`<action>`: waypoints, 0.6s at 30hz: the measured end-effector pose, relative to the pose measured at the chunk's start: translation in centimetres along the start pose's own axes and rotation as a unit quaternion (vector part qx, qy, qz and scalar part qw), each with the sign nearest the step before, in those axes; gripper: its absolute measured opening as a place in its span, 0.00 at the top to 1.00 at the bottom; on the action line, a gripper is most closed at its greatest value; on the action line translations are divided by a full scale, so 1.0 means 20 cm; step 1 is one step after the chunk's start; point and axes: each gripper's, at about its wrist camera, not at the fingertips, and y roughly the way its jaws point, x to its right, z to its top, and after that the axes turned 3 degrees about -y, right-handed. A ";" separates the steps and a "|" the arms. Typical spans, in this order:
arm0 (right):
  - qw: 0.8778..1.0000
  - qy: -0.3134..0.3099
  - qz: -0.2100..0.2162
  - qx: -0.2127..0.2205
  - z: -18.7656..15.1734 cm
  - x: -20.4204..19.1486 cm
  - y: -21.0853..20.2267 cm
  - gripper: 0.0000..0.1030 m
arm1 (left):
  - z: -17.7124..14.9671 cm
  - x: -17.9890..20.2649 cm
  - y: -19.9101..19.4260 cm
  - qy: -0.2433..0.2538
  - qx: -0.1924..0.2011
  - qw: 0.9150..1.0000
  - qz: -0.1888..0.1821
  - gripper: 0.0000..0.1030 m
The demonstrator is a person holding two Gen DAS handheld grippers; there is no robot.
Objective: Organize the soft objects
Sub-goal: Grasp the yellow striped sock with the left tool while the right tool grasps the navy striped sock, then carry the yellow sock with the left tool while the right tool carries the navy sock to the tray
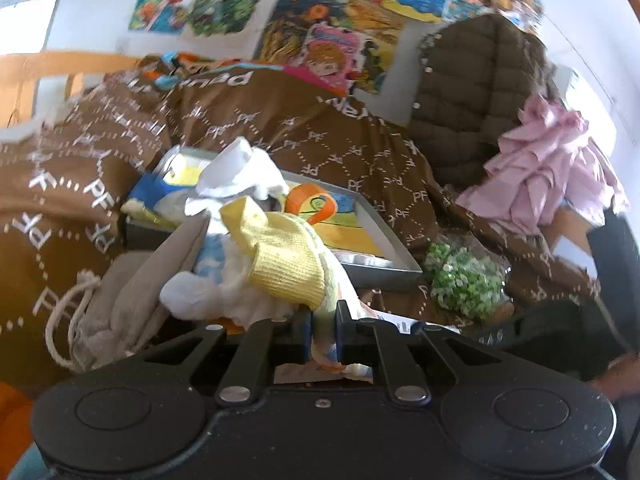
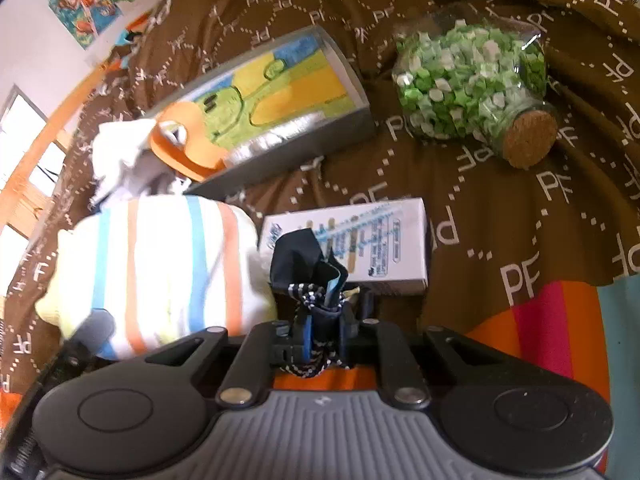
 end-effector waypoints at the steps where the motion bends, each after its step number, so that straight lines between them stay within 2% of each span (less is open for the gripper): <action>1: 1.000 0.001 0.003 0.005 0.00 0.00 -0.01 0.87 | 0.00 0.01 0.00 0.012 0.002 1.000 0.000 0.89; 6: 0.999 0.000 0.019 0.035 0.01 0.00 -0.06 0.88 | -0.02 0.08 -0.03 0.070 0.022 0.997 0.021 0.90; 11: 0.997 -0.013 0.033 0.072 0.02 -0.01 -0.12 0.88 | -0.01 0.10 -0.06 0.102 0.050 0.993 0.041 0.91; 18: 0.991 -0.039 0.053 0.114 0.03 -0.06 -0.17 0.89 | 0.01 0.11 -0.09 0.111 0.072 0.990 0.049 0.91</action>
